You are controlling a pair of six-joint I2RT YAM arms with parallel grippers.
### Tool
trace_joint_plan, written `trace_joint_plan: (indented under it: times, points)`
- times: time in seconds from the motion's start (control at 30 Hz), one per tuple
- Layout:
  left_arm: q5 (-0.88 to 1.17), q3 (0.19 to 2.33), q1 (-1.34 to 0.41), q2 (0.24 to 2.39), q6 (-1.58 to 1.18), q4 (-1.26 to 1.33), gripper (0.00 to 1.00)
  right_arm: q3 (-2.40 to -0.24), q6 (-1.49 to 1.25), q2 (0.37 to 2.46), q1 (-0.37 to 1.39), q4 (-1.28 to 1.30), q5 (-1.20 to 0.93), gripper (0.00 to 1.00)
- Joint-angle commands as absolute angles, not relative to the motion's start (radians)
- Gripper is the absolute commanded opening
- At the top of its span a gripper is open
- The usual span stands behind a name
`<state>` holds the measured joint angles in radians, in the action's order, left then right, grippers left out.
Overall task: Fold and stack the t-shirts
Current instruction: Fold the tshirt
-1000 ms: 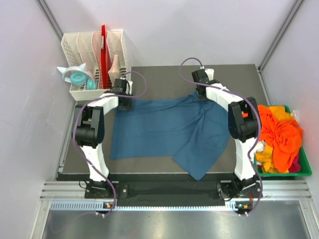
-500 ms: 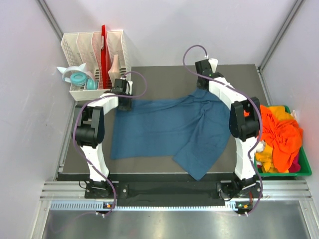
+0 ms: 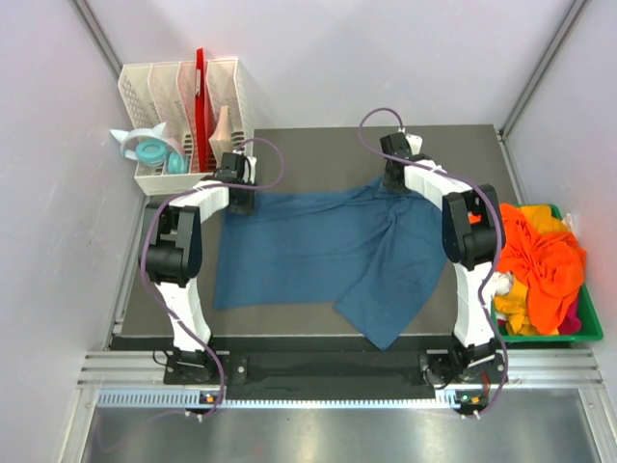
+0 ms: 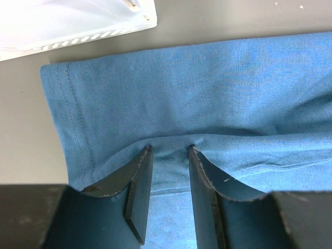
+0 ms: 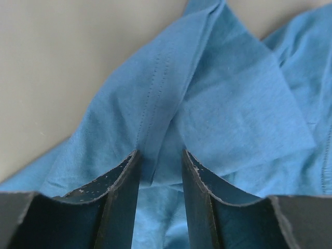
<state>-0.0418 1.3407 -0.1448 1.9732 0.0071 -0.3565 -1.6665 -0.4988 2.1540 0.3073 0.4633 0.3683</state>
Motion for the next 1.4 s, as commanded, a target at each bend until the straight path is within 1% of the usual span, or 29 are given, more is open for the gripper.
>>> trace_joint_plan:
  times: [0.0,0.07,0.17,0.2,0.27,0.3,0.37,0.4,0.47,0.5,0.53,0.7,0.9,1.13,1.37]
  points:
    - [-0.034,1.347,-0.141,2.013,0.015,-0.383,0.39,-1.651,-0.523,2.094,0.316,0.402,0.344,0.38]
    - [-0.034,1.350,-0.143,2.014,0.017,-0.385,0.39,-1.648,-0.523,2.095,0.318,0.397,0.339,0.37]
    - [-0.037,1.347,-0.143,2.016,0.018,-0.385,0.39,-1.643,-0.526,2.095,0.319,0.385,0.330,0.33]
    - [-0.038,1.347,-0.143,2.014,0.018,-0.385,0.39,-1.640,-0.526,2.094,0.321,0.382,0.325,0.28]
    - [-0.040,1.341,-0.143,2.013,0.020,-0.385,0.39,-1.641,-0.531,2.092,0.324,0.373,0.316,0.24]
    - [-0.040,1.341,-0.143,2.011,0.020,-0.385,0.39,-1.640,-0.529,2.091,0.324,0.373,0.316,0.20]
    - [-0.041,1.338,-0.143,2.011,0.020,-0.383,0.39,-1.643,-0.531,2.094,0.328,0.373,0.310,0.17]
    - [-0.041,1.338,-0.143,2.013,0.021,-0.383,0.39,-1.644,-0.532,2.095,0.328,0.373,0.305,0.12]
    - [-0.040,1.338,-0.143,2.014,0.021,-0.383,0.39,-1.638,-0.534,2.095,0.327,0.373,0.305,0.08]
    - [-0.040,1.338,-0.143,2.014,0.020,-0.383,0.39,-1.635,-0.535,2.094,0.328,0.373,0.305,0.01]
    - [-0.040,1.336,-0.143,2.013,0.023,-0.383,0.39,-1.632,-0.535,2.086,0.330,0.368,0.305,0.00]
    - [-0.043,1.330,-0.143,2.014,0.023,-0.382,0.39,-1.565,-0.532,2.028,0.348,0.339,0.311,0.00]
    - [-0.037,1.315,-0.143,2.003,0.023,-0.373,0.39,-1.439,-0.543,1.898,0.397,0.302,0.337,0.00]
    - [-0.026,1.298,-0.143,1.993,0.020,-0.370,0.39,-1.322,-0.566,1.772,0.495,0.287,0.370,0.00]
    - [-0.021,1.275,-0.143,1.973,0.023,-0.367,0.39,-1.246,-0.638,1.724,0.598,0.321,0.391,0.00]
